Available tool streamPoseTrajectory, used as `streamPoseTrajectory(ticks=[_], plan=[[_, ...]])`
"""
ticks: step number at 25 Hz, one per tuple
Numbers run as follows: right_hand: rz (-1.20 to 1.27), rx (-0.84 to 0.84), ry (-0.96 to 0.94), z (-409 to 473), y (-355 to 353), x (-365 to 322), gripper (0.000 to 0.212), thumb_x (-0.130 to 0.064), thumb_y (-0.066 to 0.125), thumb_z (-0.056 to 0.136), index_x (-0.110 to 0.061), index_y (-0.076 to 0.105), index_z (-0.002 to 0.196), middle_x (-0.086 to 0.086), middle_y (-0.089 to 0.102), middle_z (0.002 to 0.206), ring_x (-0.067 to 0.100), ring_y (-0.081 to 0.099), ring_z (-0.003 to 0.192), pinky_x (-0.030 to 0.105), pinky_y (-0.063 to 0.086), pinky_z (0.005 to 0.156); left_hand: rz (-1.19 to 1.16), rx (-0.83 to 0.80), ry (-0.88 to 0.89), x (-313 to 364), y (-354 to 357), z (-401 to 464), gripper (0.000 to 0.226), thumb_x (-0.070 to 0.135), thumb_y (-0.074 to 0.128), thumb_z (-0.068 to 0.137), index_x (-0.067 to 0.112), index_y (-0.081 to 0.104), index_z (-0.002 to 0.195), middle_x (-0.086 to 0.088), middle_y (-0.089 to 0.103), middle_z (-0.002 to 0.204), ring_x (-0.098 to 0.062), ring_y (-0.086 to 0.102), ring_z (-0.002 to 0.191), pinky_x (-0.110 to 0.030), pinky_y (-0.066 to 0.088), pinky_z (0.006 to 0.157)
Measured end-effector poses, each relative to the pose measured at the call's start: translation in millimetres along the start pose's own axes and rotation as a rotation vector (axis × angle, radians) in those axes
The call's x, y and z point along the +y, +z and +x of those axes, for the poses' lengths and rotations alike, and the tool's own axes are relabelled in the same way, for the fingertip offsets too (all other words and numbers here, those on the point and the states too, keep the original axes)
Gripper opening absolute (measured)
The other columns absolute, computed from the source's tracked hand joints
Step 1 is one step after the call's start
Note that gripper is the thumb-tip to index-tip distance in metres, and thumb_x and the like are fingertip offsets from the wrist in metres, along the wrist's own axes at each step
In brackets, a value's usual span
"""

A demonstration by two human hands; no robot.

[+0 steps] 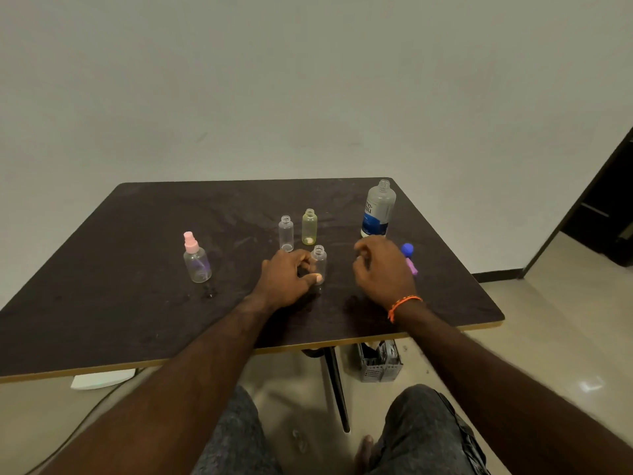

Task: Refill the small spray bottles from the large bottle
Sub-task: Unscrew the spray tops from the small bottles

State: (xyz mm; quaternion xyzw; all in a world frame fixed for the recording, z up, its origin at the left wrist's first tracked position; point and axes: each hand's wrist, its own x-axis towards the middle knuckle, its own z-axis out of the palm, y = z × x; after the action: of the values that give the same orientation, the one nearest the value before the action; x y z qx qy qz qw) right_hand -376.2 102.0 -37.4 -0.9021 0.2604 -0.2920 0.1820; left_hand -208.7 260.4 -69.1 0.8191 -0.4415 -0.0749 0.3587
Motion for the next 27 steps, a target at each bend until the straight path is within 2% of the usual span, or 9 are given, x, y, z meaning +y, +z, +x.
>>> streamPoseTrajectory(ticks=[2, 3, 6, 9, 13, 16, 20, 24, 27], plan=[[0.039, -0.247, 0.024, 4.2, 15.5, -26.2, 0.022, -0.023, 0.062, 0.091, -0.023, 0.062, 0.113, -0.006, 0.067, 0.092, 0.01, 0.063, 0.084, 0.035, 0.057, 0.081, 0.038, -0.005, -0.009, 4.6, -2.8, -2.4, 0.022, 0.048, 0.08, 0.083, 0.034, 0.066, 0.092, 0.02, 0.07, 0.093, -0.005, 0.066, 0.098, -0.054, 0.051, 0.101], [0.053, -0.306, 0.065, 6.4, 24.5, -36.1, 0.022, -0.023, 0.062, 0.09, -0.024, 0.061, 0.112, -0.005, 0.067, 0.089, 0.011, 0.064, 0.082, 0.037, 0.057, 0.081, 0.059, -0.005, -0.013, 6.3, -5.4, -3.9, 0.02, 0.045, 0.08, 0.084, 0.034, 0.066, 0.093, 0.019, 0.069, 0.094, -0.007, 0.066, 0.098, -0.053, 0.05, 0.101], [0.143, -0.338, 0.175, 12.6, 45.3, -57.5, 0.018, -0.024, 0.062, 0.086, -0.027, 0.063, 0.104, -0.003, 0.069, 0.09, 0.016, 0.066, 0.085, 0.042, 0.057, 0.085, 0.158, 0.019, -0.055, 5.4, -19.6, -6.3, 0.02, 0.042, 0.079, 0.086, 0.03, 0.068, 0.097, 0.013, 0.071, 0.098, -0.014, 0.067, 0.101, -0.049, 0.049, 0.101], [0.201, -0.34, 0.182, 18.2, 56.9, -79.5, 0.025, -0.024, 0.057, 0.085, -0.027, 0.067, 0.107, -0.001, 0.073, 0.1, 0.02, 0.068, 0.094, 0.04, 0.056, 0.089, 0.284, 0.045, -0.148, -4.3, -37.7, -5.4, 0.025, 0.046, 0.077, 0.087, 0.026, 0.066, 0.098, 0.006, 0.071, 0.101, -0.021, 0.065, 0.106, -0.043, 0.044, 0.097], [0.344, -0.383, 0.198, 22.9, 79.2, -112.2, 0.031, -0.017, 0.059, 0.083, -0.021, 0.061, 0.114, -0.001, 0.072, 0.106, 0.018, 0.067, 0.1, 0.036, 0.053, 0.093, 0.377, 0.135, -0.284, -20.3, -51.0, 2.0, 0.021, 0.045, 0.07, 0.092, 0.027, 0.06, 0.095, -0.002, 0.071, 0.109, -0.028, 0.06, 0.116, -0.045, 0.045, 0.097], [0.38, -0.426, 0.184, 32.5, 95.9, -122.5, 0.031, -0.013, 0.05, 0.081, -0.023, 0.062, 0.108, 0.003, 0.073, 0.102, 0.025, 0.068, 0.099, 0.042, 0.055, 0.089, 0.367, 0.179, -0.37, -28.6, -50.8, 17.0, 0.028, 0.043, 0.068, 0.093, 0.02, 0.067, 0.109, -0.007, 0.071, 0.114, -0.032, 0.059, 0.12, -0.046, 0.045, 0.097], [0.341, -0.463, 0.148, 46.0, 105.8, -126.0, 0.034, -0.004, 0.043, 0.079, -0.02, 0.058, 0.105, 0.009, 0.068, 0.099, 0.029, 0.064, 0.091, 0.041, 0.054, 0.082, 0.346, 0.172, -0.421, -36.1, -51.7, 36.8, 0.032, 0.042, 0.068, 0.095, 0.017, 0.066, 0.114, -0.01, 0.071, 0.114, -0.033, 0.058, 0.12, -0.047, 0.048, 0.098], [0.358, -0.489, 0.145, 50.8, 112.8, -123.5, 0.043, -0.004, 0.041, 0.074, -0.02, 0.057, 0.111, 0.01, 0.067, 0.101, 0.029, 0.063, 0.094, 0.046, 0.053, 0.087, 0.342, 0.171, -0.419, -41.2, -54.9, 43.0, 0.03, 0.042, 0.069, 0.095, 0.017, 0.066, 0.111, -0.009, 0.071, 0.112, -0.032, 0.059, 0.118, -0.048, 0.05, 0.097], [0.365, -0.474, 0.155, 49.0, 107.4, -125.1, 0.04, -0.001, 0.044, 0.077, -0.017, 0.058, 0.11, 0.01, 0.068, 0.103, 0.029, 0.063, 0.097, 0.047, 0.052, 0.09, 0.318, 0.162, -0.416, -39.6, -56.0, 40.0, 0.033, 0.042, 0.071, 0.092, 0.016, 0.065, 0.113, -0.01, 0.071, 0.112, -0.033, 0.06, 0.116, -0.046, 0.05, 0.094]])
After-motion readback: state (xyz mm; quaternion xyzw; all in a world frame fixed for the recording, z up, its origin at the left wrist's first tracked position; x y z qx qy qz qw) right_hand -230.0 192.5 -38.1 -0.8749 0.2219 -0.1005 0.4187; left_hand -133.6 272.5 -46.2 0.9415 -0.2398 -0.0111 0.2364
